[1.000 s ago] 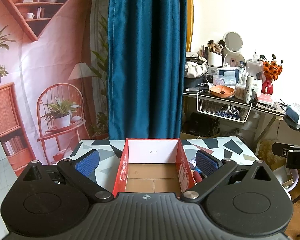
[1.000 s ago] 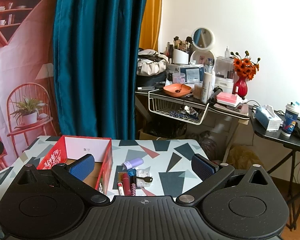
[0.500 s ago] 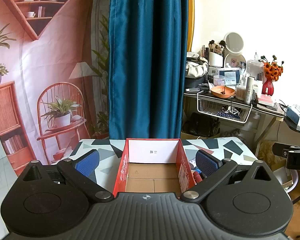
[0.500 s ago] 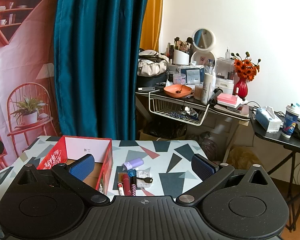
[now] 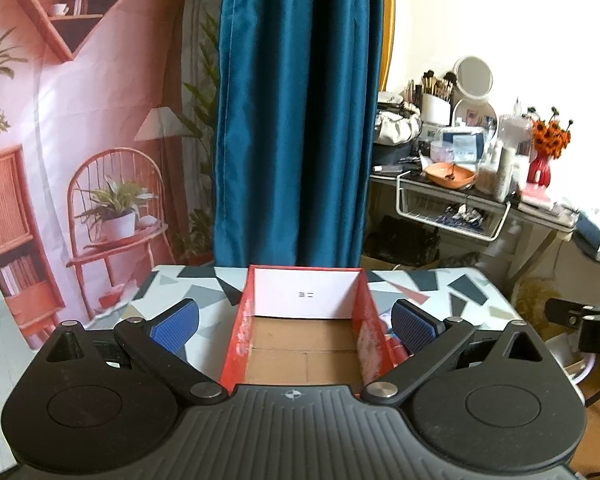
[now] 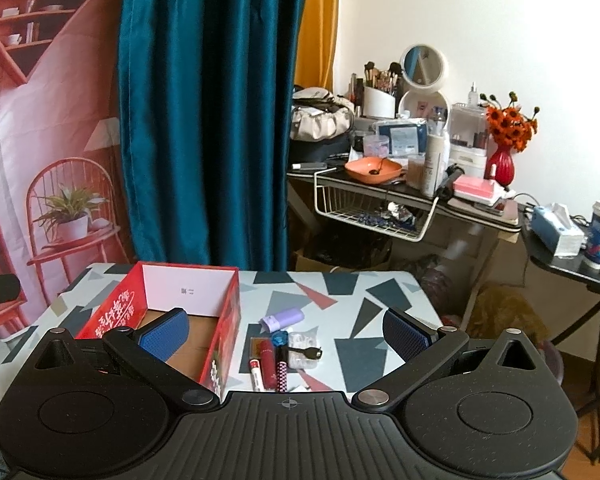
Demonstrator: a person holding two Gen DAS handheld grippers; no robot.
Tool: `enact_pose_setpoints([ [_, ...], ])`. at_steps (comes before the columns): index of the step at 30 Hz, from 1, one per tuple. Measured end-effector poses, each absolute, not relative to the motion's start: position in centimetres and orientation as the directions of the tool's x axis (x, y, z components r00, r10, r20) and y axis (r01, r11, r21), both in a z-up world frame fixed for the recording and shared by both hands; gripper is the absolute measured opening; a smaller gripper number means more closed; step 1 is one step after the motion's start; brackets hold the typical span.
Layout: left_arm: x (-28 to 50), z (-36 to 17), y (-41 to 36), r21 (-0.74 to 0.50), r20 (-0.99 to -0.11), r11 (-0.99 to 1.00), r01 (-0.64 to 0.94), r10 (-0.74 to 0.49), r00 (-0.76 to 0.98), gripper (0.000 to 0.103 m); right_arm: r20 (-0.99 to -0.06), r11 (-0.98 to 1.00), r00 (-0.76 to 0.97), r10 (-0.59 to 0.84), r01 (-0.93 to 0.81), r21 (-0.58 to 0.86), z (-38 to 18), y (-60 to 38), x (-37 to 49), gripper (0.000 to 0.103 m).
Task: Organize rigid objects
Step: 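Rest the left tool on the red box wall while the right tool approaches the items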
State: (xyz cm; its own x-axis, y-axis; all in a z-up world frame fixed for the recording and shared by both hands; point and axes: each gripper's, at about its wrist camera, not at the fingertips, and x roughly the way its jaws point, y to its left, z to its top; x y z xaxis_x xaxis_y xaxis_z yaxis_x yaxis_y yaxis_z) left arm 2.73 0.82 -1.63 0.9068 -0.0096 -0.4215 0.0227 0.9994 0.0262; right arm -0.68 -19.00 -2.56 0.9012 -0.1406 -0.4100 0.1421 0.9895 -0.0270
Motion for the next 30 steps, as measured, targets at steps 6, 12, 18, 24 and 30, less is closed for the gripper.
enact_pose_setpoints([
  [6,5.3,-3.8,1.4,0.079,-0.437,0.997,-0.022,0.055,0.898,0.103,-0.404,0.984,0.897,-0.177,0.157,-0.082,-5.1,-19.5,2.0,0.103],
  [12,8.3,-6.7,4.5,0.000,-0.488,0.998,-0.070,0.061,0.871,0.103,-0.367,0.988,0.918,-0.150,0.149,-0.031,-8.2,-20.6,4.5,0.103],
  [18,11.2,-9.9,7.1,-0.042,-0.551,0.993,-0.106,0.066,0.832,0.103,-0.418,0.988,0.898,-0.137,0.156,0.012,-11.7,-22.0,7.7,0.103],
  [24,14.0,-12.4,8.1,-0.014,-0.610,0.995,-0.100,0.071,0.789,0.102,-0.499,0.991,0.864,-0.071,0.118,0.064,-15.4,-22.8,10.6,0.103],
  [30,15.9,-14.2,9.0,-0.037,-0.621,0.997,-0.065,0.028,0.783,0.096,-0.552,0.986,0.832,-0.061,0.136,0.096,-18.0,-23.5,12.6,0.103],
])
